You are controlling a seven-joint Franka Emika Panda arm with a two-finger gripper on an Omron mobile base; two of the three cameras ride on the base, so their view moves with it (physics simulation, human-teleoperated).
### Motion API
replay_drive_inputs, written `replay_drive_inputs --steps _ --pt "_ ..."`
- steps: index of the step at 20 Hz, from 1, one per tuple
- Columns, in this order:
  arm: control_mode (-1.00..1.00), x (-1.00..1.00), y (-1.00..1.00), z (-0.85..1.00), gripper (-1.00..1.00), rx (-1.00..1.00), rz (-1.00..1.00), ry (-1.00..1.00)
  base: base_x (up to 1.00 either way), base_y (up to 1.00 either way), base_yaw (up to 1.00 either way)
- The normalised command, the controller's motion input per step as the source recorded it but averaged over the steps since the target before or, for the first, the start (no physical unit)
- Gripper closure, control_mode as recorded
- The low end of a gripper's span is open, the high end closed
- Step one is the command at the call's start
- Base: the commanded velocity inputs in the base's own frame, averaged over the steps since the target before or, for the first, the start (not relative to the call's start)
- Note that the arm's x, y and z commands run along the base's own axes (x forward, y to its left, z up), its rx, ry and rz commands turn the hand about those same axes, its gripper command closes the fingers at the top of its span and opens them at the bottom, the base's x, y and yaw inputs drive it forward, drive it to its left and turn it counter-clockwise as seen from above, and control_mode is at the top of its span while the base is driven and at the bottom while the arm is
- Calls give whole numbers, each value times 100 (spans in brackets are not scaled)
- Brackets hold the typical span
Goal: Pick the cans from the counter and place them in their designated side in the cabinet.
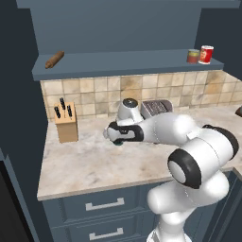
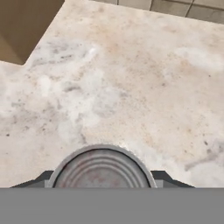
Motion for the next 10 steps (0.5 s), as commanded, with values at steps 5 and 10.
replay_drive_inputs --steps 5,10 --pt "-100 -25 -6 40 100 4 0 -8 0 0 0" --pt "-100 -26 -9 45 100 4 0 -6 0 0 0"
